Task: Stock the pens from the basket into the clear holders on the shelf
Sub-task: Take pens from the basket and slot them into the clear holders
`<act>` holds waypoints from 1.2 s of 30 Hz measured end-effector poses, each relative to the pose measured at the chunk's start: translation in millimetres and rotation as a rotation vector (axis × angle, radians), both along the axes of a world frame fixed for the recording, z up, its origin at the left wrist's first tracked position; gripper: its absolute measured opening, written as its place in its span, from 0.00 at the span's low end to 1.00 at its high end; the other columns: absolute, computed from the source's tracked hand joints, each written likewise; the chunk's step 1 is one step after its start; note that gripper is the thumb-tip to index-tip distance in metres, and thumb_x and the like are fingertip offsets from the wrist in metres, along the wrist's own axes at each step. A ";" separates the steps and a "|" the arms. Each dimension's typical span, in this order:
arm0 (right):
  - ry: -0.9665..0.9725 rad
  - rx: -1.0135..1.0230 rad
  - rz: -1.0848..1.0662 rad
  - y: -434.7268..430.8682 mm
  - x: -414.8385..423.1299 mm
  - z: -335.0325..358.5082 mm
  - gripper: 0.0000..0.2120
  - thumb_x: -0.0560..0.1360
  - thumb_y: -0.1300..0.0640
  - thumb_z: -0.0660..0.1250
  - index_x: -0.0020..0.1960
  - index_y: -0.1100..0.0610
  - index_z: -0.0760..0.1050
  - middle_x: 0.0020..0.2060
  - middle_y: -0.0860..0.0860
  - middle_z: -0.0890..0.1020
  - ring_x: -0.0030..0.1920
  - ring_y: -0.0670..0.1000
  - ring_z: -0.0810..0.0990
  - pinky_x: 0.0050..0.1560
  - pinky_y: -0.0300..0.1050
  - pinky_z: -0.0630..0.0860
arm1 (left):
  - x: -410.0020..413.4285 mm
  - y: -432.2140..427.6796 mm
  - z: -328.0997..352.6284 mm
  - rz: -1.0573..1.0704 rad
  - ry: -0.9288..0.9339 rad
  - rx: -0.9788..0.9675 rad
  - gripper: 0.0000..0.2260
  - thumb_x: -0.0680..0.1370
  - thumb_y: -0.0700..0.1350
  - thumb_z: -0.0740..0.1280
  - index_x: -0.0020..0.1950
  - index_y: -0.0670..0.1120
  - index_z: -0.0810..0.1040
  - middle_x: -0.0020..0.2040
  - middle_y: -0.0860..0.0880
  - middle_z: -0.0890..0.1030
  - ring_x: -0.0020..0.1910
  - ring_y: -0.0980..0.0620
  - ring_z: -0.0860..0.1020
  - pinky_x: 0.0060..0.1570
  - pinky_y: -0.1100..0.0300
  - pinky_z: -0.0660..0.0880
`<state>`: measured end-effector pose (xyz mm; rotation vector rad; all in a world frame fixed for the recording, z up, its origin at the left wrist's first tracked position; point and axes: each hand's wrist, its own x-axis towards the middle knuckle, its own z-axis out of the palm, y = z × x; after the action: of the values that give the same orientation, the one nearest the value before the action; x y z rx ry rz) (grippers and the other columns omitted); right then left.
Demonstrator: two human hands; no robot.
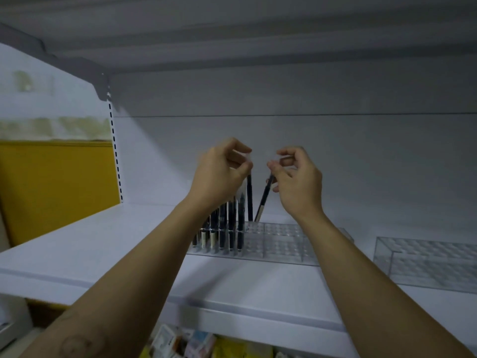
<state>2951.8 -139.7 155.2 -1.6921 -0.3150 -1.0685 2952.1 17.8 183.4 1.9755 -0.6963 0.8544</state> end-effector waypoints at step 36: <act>0.368 -0.465 -0.030 0.1 -18.2 -37.0 0.34 0.76 0.70 0.59 0.71 0.38 0.62 0.42 0.49 0.80 0.41 0.51 0.83 0.41 0.47 0.81 | 3.4 -3.8 -9.8 0.162 0.019 0.423 0.01 0.76 0.50 0.67 0.46 0.56 0.75 0.49 0.55 0.77 0.50 0.55 0.76 0.58 0.47 0.74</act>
<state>2933.6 -139.6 118.2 -2.2720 -0.3153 -0.7141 2955.6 14.0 173.5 2.4420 -0.7609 0.8318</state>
